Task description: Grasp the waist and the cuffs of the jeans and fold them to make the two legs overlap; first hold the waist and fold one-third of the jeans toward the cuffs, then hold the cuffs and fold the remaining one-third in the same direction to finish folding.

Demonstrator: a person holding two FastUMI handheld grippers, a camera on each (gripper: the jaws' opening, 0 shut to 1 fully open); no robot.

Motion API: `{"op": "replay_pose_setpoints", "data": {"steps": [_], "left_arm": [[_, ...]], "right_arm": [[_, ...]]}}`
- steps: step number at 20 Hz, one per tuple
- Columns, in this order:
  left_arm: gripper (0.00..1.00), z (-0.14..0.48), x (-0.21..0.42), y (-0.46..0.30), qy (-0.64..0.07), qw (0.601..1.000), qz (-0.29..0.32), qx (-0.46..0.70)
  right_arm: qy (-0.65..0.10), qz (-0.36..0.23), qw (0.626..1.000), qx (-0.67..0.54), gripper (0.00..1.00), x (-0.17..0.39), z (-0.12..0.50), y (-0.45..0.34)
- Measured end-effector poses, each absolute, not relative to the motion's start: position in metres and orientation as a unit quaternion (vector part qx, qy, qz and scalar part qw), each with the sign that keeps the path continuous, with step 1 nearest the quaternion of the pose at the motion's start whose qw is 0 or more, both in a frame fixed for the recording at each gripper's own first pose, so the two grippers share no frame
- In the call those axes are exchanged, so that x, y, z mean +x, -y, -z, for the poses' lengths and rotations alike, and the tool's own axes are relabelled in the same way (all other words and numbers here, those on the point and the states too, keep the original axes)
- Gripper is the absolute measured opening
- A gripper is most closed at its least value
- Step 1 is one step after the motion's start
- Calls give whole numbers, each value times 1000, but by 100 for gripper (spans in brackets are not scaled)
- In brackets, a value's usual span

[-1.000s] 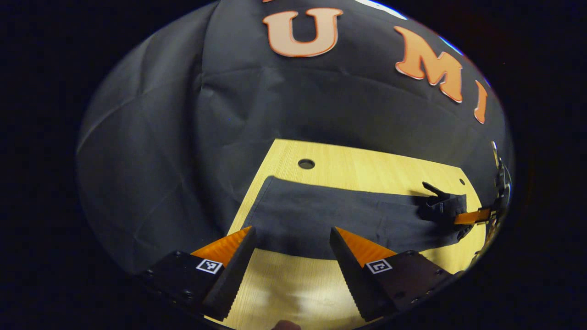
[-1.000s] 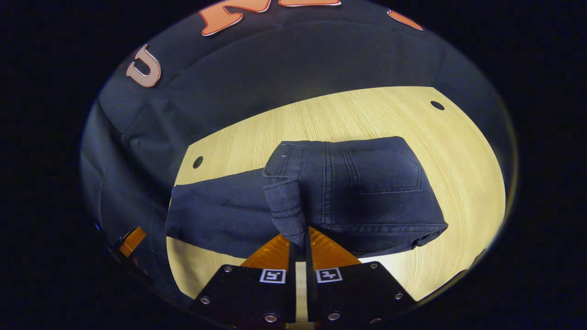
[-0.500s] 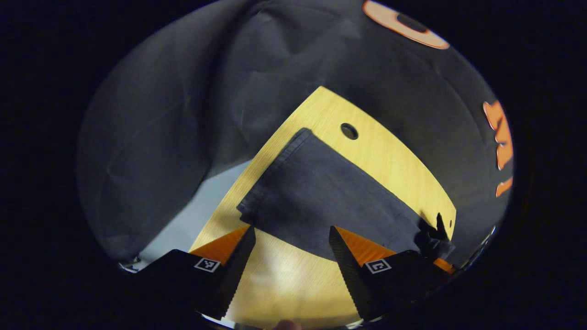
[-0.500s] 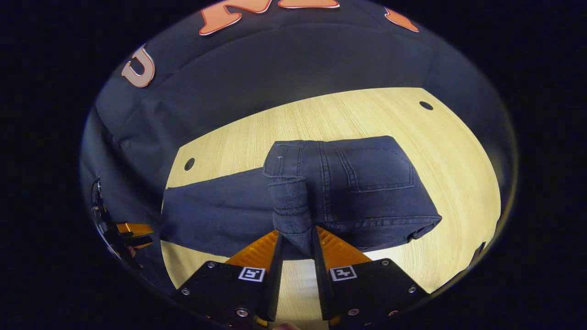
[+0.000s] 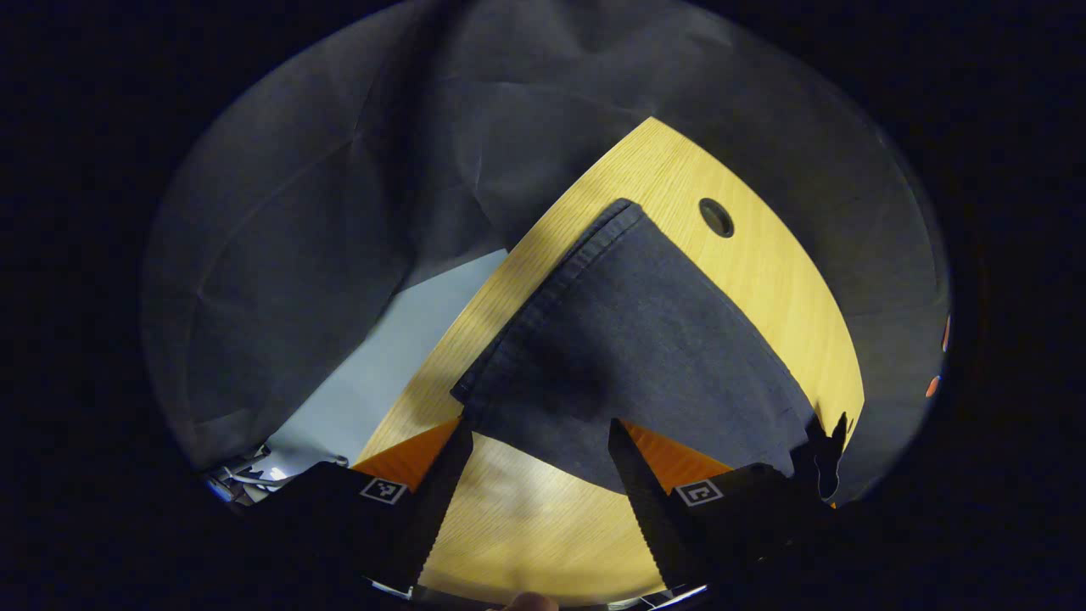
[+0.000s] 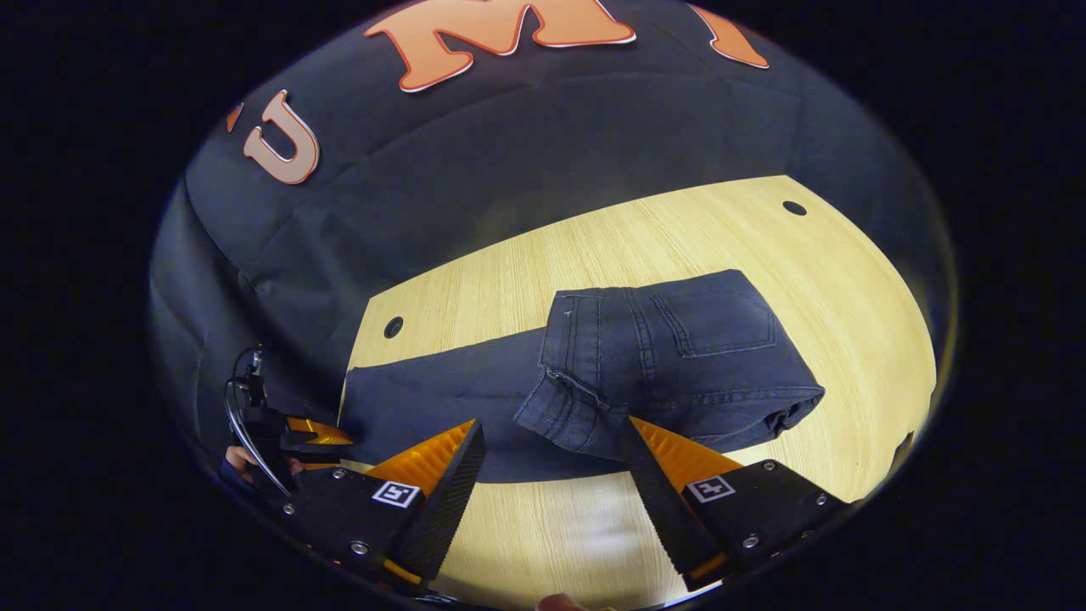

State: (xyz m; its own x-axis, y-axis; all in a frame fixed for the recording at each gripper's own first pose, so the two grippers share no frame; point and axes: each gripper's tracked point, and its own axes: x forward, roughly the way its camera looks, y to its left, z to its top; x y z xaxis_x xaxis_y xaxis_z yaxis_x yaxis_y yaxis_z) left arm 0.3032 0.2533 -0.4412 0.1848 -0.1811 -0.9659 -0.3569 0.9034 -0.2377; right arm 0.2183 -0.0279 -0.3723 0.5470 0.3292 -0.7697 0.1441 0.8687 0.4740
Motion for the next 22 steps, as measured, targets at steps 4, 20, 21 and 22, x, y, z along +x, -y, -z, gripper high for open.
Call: {"op": "replay_pose_setpoints", "data": {"steps": [4, 20, 21, 22], "left_arm": [[98, 451, 311, -256, -643, 736, -93, -193], [8, 439, 321, -229, -553, 822, -53, -130], [8, 433, 323, -230, -537, 831, -48, -140], [6, 423, 326, -229, -522, 839, -40, -148]], "right_arm": [[-460, -53, 852, 245, 99, 215, 359, 41], [-417, -64, 874, 241, 99, 211, 340, 125], [-415, -63, 874, 245, 99, 211, 340, 131], [-414, -60, 874, 248, 99, 213, 341, 135]]}}
